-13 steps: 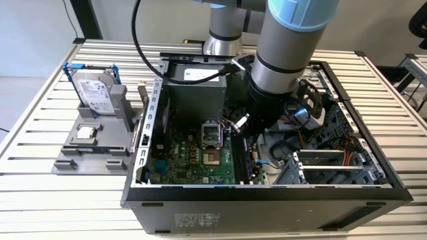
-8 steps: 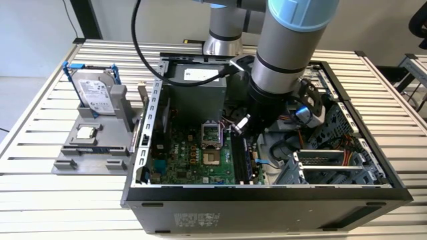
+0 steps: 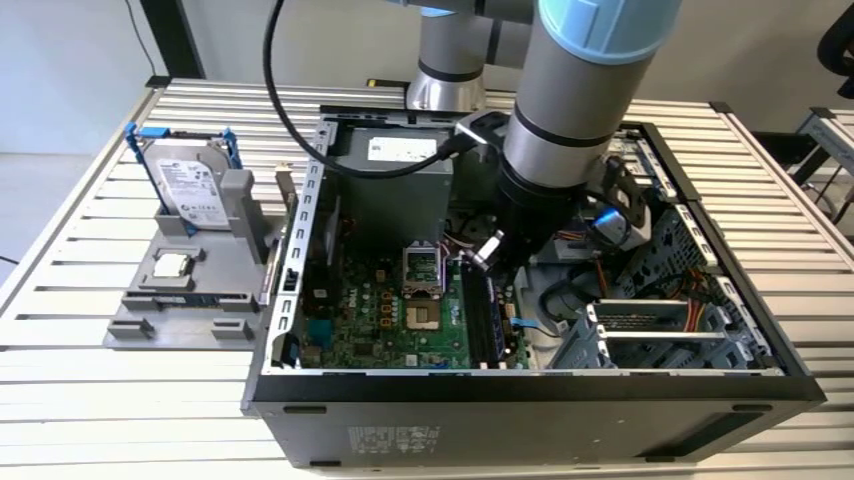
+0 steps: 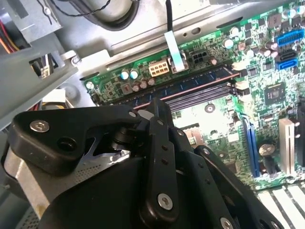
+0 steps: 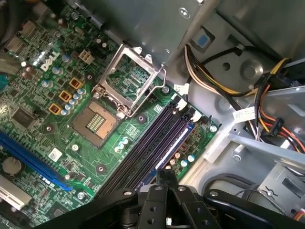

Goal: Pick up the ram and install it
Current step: 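Press down the ram until it locks into place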

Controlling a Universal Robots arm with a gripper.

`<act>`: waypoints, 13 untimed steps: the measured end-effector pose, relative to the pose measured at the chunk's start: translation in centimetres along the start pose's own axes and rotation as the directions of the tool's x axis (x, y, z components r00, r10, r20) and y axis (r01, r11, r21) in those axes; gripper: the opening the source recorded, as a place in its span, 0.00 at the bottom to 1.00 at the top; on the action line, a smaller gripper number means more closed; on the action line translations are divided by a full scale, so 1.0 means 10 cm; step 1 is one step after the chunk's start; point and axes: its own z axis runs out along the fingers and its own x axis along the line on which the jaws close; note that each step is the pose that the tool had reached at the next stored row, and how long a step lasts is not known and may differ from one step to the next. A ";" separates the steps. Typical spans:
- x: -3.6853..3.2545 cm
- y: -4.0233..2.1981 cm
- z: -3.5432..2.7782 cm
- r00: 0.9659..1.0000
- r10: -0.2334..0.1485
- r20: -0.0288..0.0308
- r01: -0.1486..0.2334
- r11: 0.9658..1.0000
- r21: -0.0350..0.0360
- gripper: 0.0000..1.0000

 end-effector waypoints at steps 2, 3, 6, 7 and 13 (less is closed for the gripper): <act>0.000 0.000 0.000 1.000 -0.017 0.000 0.017 1.000 -0.001 0.00; -0.001 -0.001 0.000 1.000 -0.026 -0.001 0.026 1.000 -0.001 0.00; -0.002 -0.001 0.000 0.999 -0.050 -0.001 0.050 0.999 -0.002 0.00; -0.002 -0.001 0.000 0.998 -0.057 -0.001 0.057 0.998 -0.003 0.00; -0.003 -0.002 0.000 0.991 -0.131 -0.002 0.131 0.991 -0.006 0.00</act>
